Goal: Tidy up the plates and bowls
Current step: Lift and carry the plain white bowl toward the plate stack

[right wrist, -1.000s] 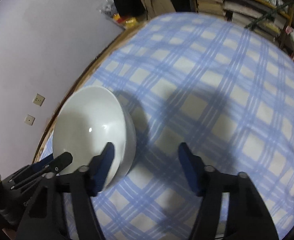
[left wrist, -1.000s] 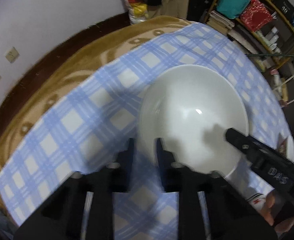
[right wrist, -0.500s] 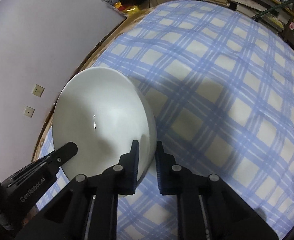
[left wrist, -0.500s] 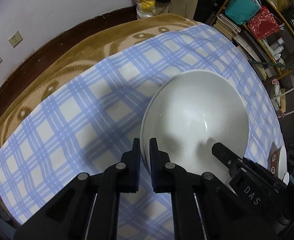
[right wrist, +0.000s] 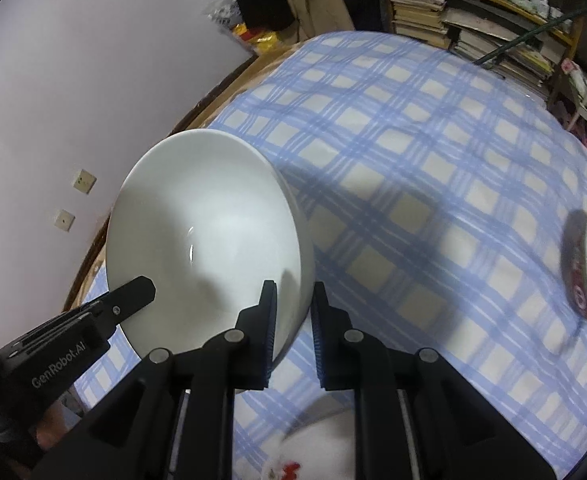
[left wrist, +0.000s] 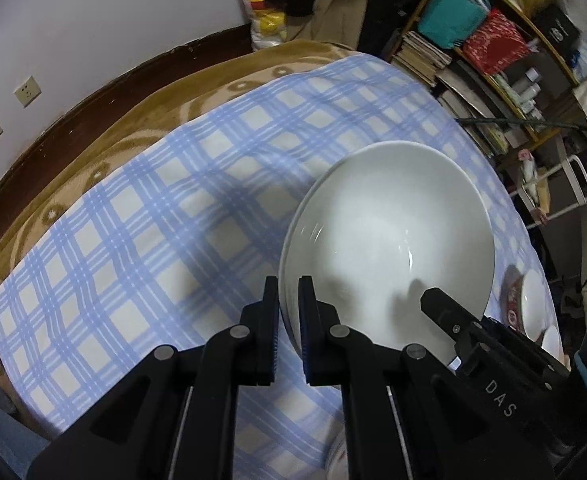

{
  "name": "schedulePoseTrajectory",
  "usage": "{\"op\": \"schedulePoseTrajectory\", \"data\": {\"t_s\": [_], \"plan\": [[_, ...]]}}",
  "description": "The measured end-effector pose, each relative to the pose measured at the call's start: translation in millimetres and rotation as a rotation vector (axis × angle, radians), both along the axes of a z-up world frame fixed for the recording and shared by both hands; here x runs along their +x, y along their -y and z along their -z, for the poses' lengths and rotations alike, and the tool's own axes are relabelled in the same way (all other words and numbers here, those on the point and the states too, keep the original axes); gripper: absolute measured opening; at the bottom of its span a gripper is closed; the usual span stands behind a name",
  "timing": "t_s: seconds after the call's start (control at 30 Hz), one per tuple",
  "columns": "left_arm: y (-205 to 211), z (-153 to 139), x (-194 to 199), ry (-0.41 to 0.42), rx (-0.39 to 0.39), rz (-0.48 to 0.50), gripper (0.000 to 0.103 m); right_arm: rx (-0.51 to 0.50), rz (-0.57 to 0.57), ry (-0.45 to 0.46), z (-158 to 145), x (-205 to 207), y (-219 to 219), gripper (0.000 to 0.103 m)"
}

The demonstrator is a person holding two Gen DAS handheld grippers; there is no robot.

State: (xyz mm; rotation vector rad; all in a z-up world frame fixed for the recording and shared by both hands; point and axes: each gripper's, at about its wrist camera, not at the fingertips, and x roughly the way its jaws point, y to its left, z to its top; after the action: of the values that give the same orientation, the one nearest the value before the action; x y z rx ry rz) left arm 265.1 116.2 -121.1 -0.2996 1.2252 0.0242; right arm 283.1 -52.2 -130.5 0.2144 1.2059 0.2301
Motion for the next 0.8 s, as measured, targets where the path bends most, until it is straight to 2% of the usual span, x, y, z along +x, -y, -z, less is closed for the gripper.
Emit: {"op": "schedulePoseTrajectory", "data": {"t_s": [0.17,0.33,0.5,0.57,0.67,0.8], "plan": [[27.0,-16.8,-13.6,0.029,0.013,0.033,0.009,0.026,0.047,0.020,-15.9,-18.0,26.5,0.018],[49.4,-18.5,-31.3,0.040,0.026,0.055,0.009,0.027,0.072,0.048,-23.7,-37.0,48.4,0.018],[67.6,-7.0,-46.6,0.059,0.058,0.097,0.009,0.055,0.098,0.042,-13.6,-54.1,64.7,0.018],[71.1,2.9,-50.9,0.070,0.044,0.104,0.010,0.050,0.107,0.045,-8.7,-58.7,68.3,0.018],[77.7,20.6,-47.6,0.035,0.026,0.115,0.010,0.030,0.120,0.052,1.1,-60.3,74.6,0.018],[88.9,21.0,-39.6,0.055,0.054,0.143,0.010,0.029,0.139,0.036,12.5,-55.1,83.2,0.018]]}}
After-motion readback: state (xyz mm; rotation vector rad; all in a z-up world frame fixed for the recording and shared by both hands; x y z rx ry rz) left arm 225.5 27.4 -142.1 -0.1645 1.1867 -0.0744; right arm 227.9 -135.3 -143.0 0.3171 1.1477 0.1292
